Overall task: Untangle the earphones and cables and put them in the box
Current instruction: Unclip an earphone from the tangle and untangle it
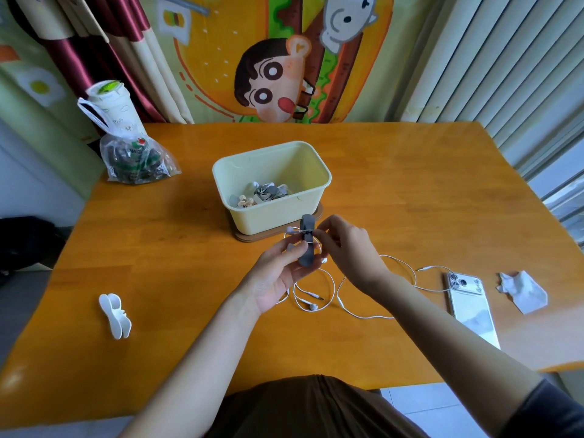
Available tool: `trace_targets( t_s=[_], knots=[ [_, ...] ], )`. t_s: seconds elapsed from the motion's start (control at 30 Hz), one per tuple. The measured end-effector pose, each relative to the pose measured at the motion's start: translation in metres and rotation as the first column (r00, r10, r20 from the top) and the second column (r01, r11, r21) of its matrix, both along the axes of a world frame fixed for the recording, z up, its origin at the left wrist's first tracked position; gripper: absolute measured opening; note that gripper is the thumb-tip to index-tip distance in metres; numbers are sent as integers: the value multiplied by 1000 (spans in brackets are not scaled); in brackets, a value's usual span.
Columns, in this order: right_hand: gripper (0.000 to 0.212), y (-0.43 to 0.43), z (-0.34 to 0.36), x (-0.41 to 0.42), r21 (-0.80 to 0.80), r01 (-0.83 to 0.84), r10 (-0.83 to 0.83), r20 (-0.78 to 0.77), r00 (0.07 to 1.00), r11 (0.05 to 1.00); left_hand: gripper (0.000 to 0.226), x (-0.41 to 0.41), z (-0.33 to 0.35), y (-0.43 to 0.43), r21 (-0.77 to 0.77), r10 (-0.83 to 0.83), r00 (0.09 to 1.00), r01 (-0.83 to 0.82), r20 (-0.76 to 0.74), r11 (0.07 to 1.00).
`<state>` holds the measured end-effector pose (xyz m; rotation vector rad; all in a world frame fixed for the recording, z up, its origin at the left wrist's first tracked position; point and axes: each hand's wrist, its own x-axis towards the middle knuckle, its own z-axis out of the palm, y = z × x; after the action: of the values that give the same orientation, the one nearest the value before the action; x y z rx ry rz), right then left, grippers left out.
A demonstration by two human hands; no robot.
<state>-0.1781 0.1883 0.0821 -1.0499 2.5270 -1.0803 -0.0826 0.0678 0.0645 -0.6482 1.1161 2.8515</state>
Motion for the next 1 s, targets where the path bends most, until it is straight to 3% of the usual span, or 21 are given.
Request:
trace_targets(
  t_s=[0.23,0.4,0.83,1.0],
  knots=[
    [8,-2,3,-1,3,21,-21,-13,1000,1000,24,-2,2,-1,-32,5,1000,-4,26,999],
    [12,-2,8,-3,-24,52,-51,35,998,998,31,0,1,3,-96,-42,999,45,31,994],
    [15,2,5,-5,78,-13,11,27,1000,997,28,-2,3,1,135,31,999,-34,23,990],
    [10,3,5,1,68,-62,55,95,994,996,25,-4,3,-3,110,96,995,-97,23,989]
  ],
)
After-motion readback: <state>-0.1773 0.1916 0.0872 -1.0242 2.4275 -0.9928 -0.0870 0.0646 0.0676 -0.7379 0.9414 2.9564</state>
